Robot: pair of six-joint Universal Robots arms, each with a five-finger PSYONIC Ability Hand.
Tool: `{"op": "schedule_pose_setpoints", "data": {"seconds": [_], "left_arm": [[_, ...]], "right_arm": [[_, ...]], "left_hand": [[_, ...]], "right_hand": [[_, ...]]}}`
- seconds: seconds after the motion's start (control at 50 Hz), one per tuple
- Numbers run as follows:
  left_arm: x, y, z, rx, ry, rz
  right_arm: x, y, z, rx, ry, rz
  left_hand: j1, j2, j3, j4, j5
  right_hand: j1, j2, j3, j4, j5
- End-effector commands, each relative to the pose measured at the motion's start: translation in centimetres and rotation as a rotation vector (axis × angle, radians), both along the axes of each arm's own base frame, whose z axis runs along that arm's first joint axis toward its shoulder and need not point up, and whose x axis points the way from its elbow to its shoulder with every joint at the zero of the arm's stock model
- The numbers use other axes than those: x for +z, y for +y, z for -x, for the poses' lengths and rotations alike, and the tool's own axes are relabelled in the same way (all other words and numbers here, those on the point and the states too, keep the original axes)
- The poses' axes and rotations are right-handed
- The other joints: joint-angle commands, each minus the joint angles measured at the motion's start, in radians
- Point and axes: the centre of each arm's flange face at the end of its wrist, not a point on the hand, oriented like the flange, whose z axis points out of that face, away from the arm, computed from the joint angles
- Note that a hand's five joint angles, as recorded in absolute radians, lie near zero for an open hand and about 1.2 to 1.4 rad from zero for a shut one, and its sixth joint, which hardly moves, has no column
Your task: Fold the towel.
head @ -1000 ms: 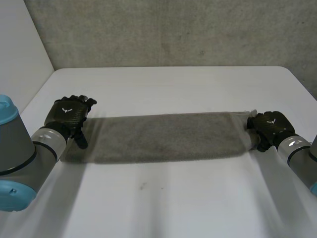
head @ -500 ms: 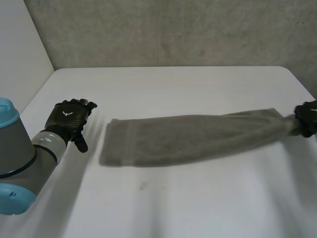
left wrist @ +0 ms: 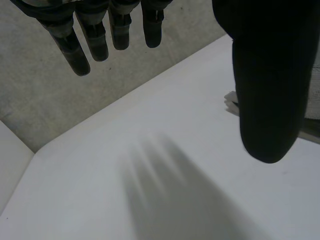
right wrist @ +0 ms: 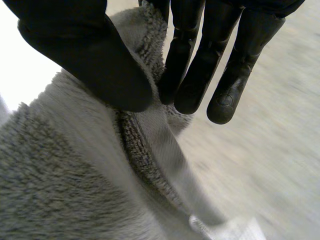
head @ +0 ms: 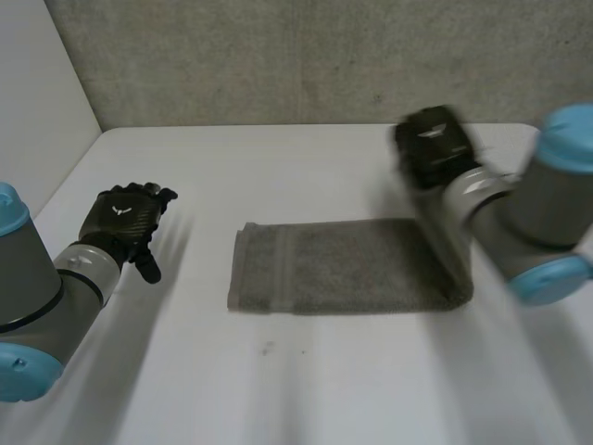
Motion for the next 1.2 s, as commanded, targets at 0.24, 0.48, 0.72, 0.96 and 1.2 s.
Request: {"op": "schedule_pose_setpoints", "data": {"seconds": [0.24, 0.48, 0.72, 0.96, 1.2], "left_arm": [[1.3, -0.1, 0.9, -0.024, 0.017, 0.047], [3.6, 0.9, 6.8, -0.174, 0.151, 0.104], [-0.7, 3.8, 11.8, -0.306, 0.140, -0.012], [-2.9, 6.1, 11.7, -0.315, 0.097, -0.076], [-4.8, 2.7, 5.9, 0.004, -0.008, -0.106]], "right_arm": [[-8.7, 12.1, -11.2, 0.352, 0.104, -0.172], [-4.3, 6.1, 0.1, 0.011, 0.014, -0.309], [-10.0, 6.0, 6.9, -0.155, 0.104, -0.414], [-8.7, 4.4, 6.4, -0.134, 0.067, -0.307], [-4.0, 6.7, -2.5, 0.074, -0.035, -0.219]], "left_hand": [[-0.005, 0.010, 0.007, 0.008, -0.024], [0.004, 0.019, 0.015, 0.017, -0.015], [0.007, 0.022, 0.018, 0.020, -0.012], [0.010, 0.025, 0.021, 0.023, -0.009], [0.007, 0.022, 0.018, 0.020, -0.012]], "right_hand": [[-1.176, -1.015, -1.014, -1.021, -0.983], [-1.176, -1.015, -1.014, -1.021, -0.983], [-0.891, -0.730, -0.729, -0.736, -0.698], [0.046, 0.207, 0.207, 0.200, 0.239], [0.046, 0.207, 0.207, 0.200, 0.239]]}}
